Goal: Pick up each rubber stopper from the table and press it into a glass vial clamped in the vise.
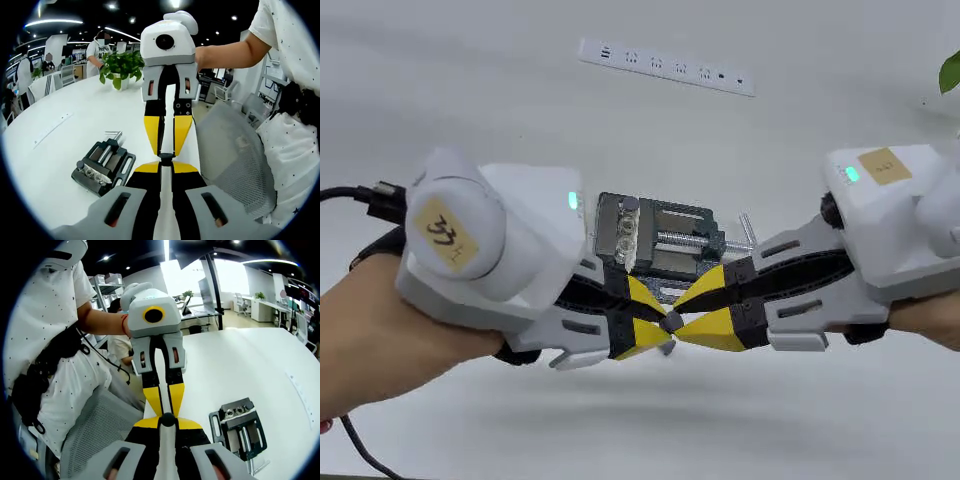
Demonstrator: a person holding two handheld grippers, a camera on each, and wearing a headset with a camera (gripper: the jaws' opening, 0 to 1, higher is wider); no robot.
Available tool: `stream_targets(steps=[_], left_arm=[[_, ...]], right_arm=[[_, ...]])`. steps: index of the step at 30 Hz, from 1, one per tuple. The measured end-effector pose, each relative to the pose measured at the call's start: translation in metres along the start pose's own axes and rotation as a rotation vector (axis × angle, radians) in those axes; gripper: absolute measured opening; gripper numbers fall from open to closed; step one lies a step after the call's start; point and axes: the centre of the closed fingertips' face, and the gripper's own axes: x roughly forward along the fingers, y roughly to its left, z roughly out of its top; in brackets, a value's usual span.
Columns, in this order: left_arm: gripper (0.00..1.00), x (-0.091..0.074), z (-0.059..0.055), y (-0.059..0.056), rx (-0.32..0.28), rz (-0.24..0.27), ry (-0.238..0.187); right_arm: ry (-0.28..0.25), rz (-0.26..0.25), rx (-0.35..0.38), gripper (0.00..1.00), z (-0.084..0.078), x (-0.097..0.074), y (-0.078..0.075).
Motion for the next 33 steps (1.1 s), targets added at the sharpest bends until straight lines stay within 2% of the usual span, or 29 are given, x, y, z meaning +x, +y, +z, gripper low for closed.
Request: stream_targets(steps=[5,16,22,24,27,31,33], left_arm=[[0.04,0.000,-0.002,0.000,0.010,0.004,0.007],[0.04,-0.002,-0.003,0.005,0.013,0.027,-0.023],[0.12,-0.004,-0.001,0.006,-0.009,0.043,-0.057],[0.14,-0.006,-0.001,0.008,-0.021,0.055,-0.071],[0.21,-0.013,0.001,0.015,-0.066,0.090,-0.115],[0.25,-0.026,0.001,0.027,-0.110,0.141,-0.178],[0.30,-0.032,-0.001,0.033,-0.112,0.166,-0.201]], right_arm=[[0.005,-0.010,-0.005,0.04,-0.002,0.001,-0.003],[0.006,-0.023,0.012,0.04,0.001,0.003,-0.008],[0.003,-0.031,0.028,0.04,0.004,0.001,-0.014],[0.004,-0.033,0.029,0.04,0.005,0.000,-0.016],[0.004,-0.040,0.031,0.04,0.008,-0.003,-0.020],[-0.005,-0.078,0.040,0.05,0.016,-0.008,-0.035],[-0.008,-0.107,0.048,0.05,0.020,-0.009,-0.044]])
